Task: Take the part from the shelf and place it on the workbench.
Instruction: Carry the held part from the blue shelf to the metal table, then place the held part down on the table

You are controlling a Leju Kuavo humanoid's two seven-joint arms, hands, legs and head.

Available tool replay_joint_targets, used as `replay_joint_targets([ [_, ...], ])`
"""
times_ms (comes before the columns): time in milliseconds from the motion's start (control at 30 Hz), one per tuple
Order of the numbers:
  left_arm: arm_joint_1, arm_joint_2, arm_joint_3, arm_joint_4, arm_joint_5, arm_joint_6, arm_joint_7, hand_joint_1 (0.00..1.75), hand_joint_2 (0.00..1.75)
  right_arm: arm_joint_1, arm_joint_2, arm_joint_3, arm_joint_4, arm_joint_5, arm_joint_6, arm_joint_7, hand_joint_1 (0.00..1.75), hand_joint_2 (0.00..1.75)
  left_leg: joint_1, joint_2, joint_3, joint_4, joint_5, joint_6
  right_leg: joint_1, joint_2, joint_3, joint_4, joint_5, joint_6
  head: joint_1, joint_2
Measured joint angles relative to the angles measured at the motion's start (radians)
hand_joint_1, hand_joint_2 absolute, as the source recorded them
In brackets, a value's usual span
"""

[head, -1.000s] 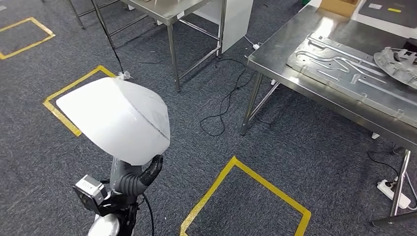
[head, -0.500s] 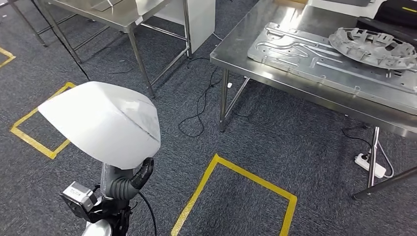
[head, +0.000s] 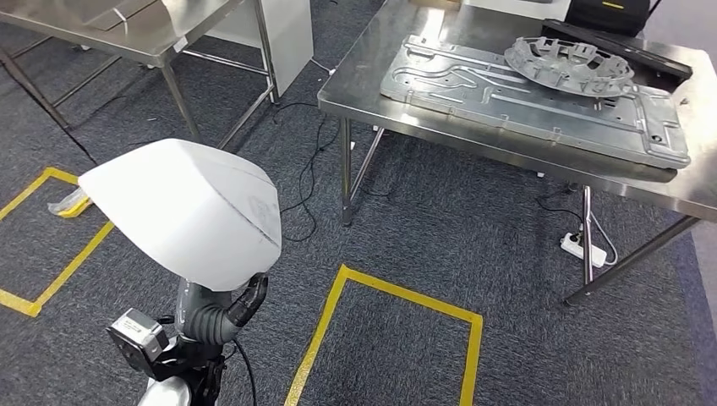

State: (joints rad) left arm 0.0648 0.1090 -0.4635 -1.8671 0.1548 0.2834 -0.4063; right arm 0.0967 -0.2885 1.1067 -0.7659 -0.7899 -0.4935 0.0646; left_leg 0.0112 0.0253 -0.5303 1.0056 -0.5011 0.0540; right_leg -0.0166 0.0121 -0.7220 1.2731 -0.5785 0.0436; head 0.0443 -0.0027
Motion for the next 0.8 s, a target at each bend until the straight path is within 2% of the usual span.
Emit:
replay_joint_targets([
  [33,-0.002,0.0,0.0,0.0,0.001,-0.003,0.002,1.75,1.75,0.0,-0.002,0.002,-0.006,-0.01,0.002,-0.009,0.0,0.0,-0.001,0.012,0.001,0.0,-0.001,0.0,-0.002,-0.004,-0.01,0.023,0.0,0.002,0.0,0.0],
  [67,-0.004,-0.001,-0.001,0.001,0.002,-0.006,0.003,1.75,1.75,0.0,-0.004,0.003,-0.009,-0.019,0.003,-0.016,0.0,0.0,-0.001,0.024,0.002,0.001,-0.003,-0.001,-0.003,-0.008,0.0,0.007,0.017,0.003,0.0,0.0],
  [100,-0.006,-0.002,-0.001,0.001,0.003,-0.007,0.004,1.75,1.75,0.0,-0.007,0.005,-0.012,-0.025,0.004,-0.021,0.0,0.0,-0.001,0.034,0.004,0.001,-0.005,-0.003,-0.005,-0.014,0.029,-0.046,0.048,0.003,0.0,0.0],
  [167,-0.011,-0.003,-0.002,0.001,0.006,-0.008,0.004,1.75,1.75,0.0,-0.013,0.008,-0.017,-0.032,0.004,-0.026,0.0,0.0,-0.004,0.051,0.01,0.003,-0.012,-0.012,-0.001,-0.048,0.1,-0.179,0.098,-0.003,0.0,0.0],
  [200,-0.014,-0.004,-0.002,0.001,0.007,-0.008,0.005,1.75,1.75,-0.001,-0.015,0.011,-0.02,-0.033,0.004,-0.027,0.0,0.0,-0.006,0.059,0.012,0.004,-0.016,-0.018,0.002,-0.059,0.122,-0.222,0.11,-0.009,0.0,0.0],
  [233,-0.017,-0.004,-0.002,0.001,0.009,-0.008,0.006,1.75,1.75,-0.002,-0.017,0.014,-0.023,-0.034,0.003,-0.028,0.0,0.0,-0.008,0.066,0.015,0.004,-0.019,-0.023,0.007,-0.065,0.13,-0.241,0.111,-0.015,-0.001,0.0],
  [300,-0.019,-0.004,-0.003,0.001,0.013,-0.009,0.01,1.75,1.75,-0.002,-0.02,0.023,-0.029,-0.034,-0.001,-0.029,0.0,0.0,-0.009,0.079,0.019,0.002,-0.023,-0.034,0.01,-0.047,0.129,-0.244,0.112,-0.026,-0.001,0.0],
  [333,-0.019,-0.004,-0.003,0.001,0.015,-0.01,0.012,1.75,1.75,-0.001,-0.022,0.029,-0.035,-0.033,-0.007,-0.031,0.0,0.0,-0.007,0.072,0.02,0.007,-0.029,-0.039,0.008,-0.039,0.13,-0.247,0.114,-0.031,-0.001,0.0],
  [400,-0.018,-0.004,-0.003,0.0,0.018,-0.01,0.015,1.75,1.75,-0.002,-0.026,0.042,-0.046,-0.027,-0.024,-0.036,0.0,0.0,-0.003,0.032,-0.002,0.062,-0.067,-0.048,0.003,-0.028,0.134,-0.255,0.118,-0.044,-0.002,0.0],
  [433,-0.016,-0.004,-0.002,0.0,0.021,-0.011,0.018,1.75,1.75,-0.004,-0.028,0.047,-0.05,-0.023,-0.032,-0.039,0.0,0.0,-0.001,0.006,-0.029,0.12,-0.098,-0.051,0.003,-0.024,0.135,-0.256,0.118,-0.048,-0.002,0.0],
  [467,-0.014,-0.004,-0.002,0.0,0.026,-0.012,0.021,1.75,1.75,-0.006,-0.029,0.053,-0.051,-0.021,-0.038,-0.043,0.0,0.0,-0.001,-0.009,-0.063,0.187,-0.129,-0.052,0.004,-0.019,0.134,-0.256,0.118,-0.052,-0.002,0.0],
  [500,-0.012,-0.004,-0.001,0.0,0.032,-0.015,0.026,1.75,1.75,-0.009,-0.029,0.058,-0.052,-0.019,-0.042,-0.046,0.0,0.0,-0.001,-0.015,-0.096,0.247,-0.15,-0.053,0.006,-0.014,0.134,-0.255,0.117,-0.053,-0.002,0.0],
  [533,-0.009,-0.004,0.0,0.0,0.04,-0.019,0.031,1.75,1.75,-0.012,-0.029,0.063,-0.052,-0.019,-0.045,-0.05,0.0,0.0,-0.001,-0.017,-0.116,0.28,-0.151,-0.053,0.007,-0.008,0.134,-0.253,0.116,-0.054,-0.002,0.0],
  [567,-0.008,-0.004,0.001,0.0,0.046,-0.022,0.033,1.75,1.75,-0.013,-0.03,0.069,-0.053,-0.018,-0.047,-0.054,0.0,0.0,-0.001,-0.018,-0.12,0.278,-0.134,-0.052,0.007,-0.003,0.135,-0.251,0.115,-0.054,-0.002,0.0],
  [600,-0.007,-0.004,0.002,0.0,0.049,-0.024,0.036,1.75,1.75,-0.014,-0.031,0.074,-0.055,-0.016,-0.049,-0.056,0.0,0.0,-0.001,-0.018,-0.106,0.237,-0.099,-0.05,0.008,0.002,0.136,-0.25,0.114,-0.054,-0.002,0.0],
  [633,-0.008,-0.004,0.003,0.0,0.051,-0.025,0.037,1.75,1.75,-0.015,-0.032,0.079,-0.056,-0.014,-0.052,-0.057,0.0,0.0,-0.001,-0.019,-0.079,0.172,-0.058,-0.047,0.008,0.006,0.138,-0.248,0.112,-0.053,-0.002,0.0],
  [700,-0.008,-0.004,0.007,0.0,0.052,-0.025,0.041,1.75,1.75,-0.019,-0.032,0.089,-0.059,-0.012,-0.058,-0.06,0.0,0.0,-0.003,-0.024,-0.031,0.057,-0.01,-0.039,0.011,0.012,0.139,-0.244,0.108,-0.046,-0.002,0.0],
  [733,-0.008,-0.004,0.009,0.0,0.052,-0.025,0.042,1.75,1.75,-0.02,-0.033,0.093,-0.06,-0.012,-0.061,-0.062,0.0,0.0,-0.005,-0.025,-0.021,0.029,-0.003,-0.034,0.012,0.014,0.138,-0.243,0.107,-0.041,-0.001,0.0],
  [800,-0.007,-0.004,0.014,0.0,0.052,-0.026,0.044,1.75,1.75,-0.022,-0.037,0.101,-0.063,-0.009,-0.067,-0.067,0.0,0.0,-0.009,-0.026,-0.018,0.018,-0.003,-0.023,0.011,0.016,0.137,-0.245,0.108,-0.029,-0.001,0.0],
])
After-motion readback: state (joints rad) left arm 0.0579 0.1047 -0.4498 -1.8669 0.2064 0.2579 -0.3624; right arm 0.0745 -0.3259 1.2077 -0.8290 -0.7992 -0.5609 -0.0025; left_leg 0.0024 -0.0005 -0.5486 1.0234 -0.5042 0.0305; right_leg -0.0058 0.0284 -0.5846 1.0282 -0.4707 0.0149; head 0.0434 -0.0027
